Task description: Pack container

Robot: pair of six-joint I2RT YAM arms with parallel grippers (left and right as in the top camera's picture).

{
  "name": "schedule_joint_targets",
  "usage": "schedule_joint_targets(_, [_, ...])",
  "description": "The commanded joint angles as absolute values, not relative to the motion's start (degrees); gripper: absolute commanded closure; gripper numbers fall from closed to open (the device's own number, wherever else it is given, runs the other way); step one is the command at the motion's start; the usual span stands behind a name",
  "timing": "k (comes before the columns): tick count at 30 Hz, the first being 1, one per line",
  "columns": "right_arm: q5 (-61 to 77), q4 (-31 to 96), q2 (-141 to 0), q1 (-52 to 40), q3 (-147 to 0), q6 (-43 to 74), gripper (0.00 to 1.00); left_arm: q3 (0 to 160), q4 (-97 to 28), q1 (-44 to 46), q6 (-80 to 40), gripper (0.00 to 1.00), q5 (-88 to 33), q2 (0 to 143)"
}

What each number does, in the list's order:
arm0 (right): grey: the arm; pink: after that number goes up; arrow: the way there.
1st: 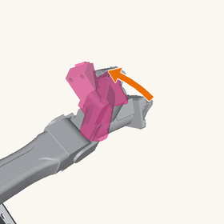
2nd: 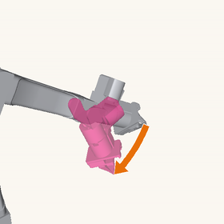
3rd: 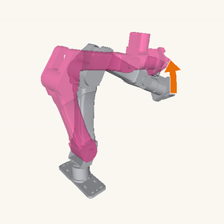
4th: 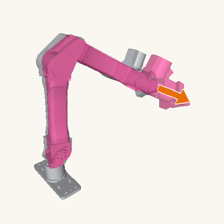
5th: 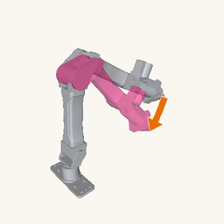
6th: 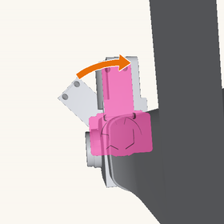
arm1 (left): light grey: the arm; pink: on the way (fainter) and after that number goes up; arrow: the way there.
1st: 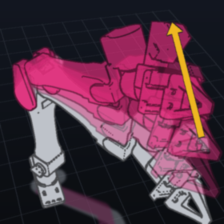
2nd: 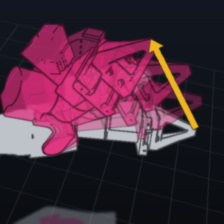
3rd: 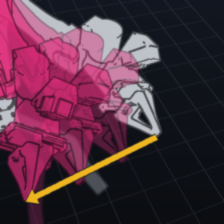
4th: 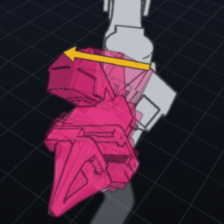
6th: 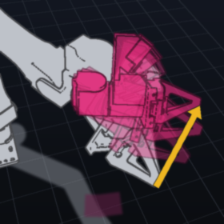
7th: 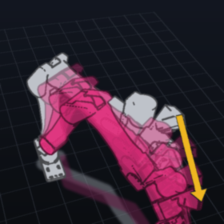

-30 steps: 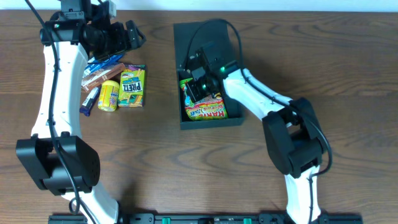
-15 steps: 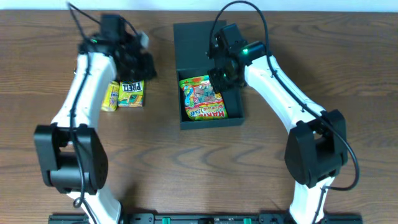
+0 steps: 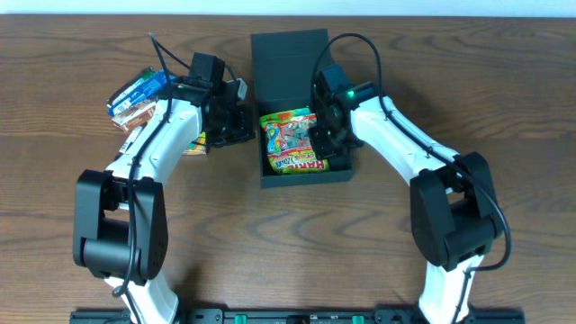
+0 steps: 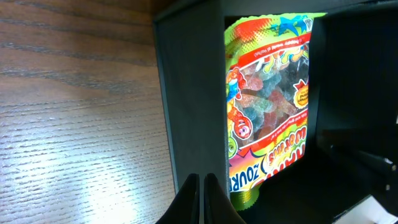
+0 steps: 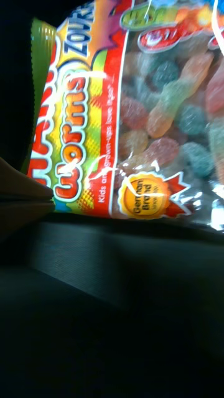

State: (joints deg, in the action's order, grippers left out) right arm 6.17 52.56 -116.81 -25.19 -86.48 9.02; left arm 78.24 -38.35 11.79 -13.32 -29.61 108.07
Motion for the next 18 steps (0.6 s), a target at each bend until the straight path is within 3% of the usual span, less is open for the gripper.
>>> schedule_joint_targets(1, [3.55, 52.21, -117.56, -26.11, -85.08, 11.97, 0.99, 78.06, -38.24, 11.62, -14.00, 0.94, -29.41, 108.14])
schedule_joint_targets(18, [6.09, 49.45, -120.01, -29.98, -84.60, 11.75, 0.99, 78.04, -38.28, 11.66, -14.24, 0.94, -29.41, 108.14])
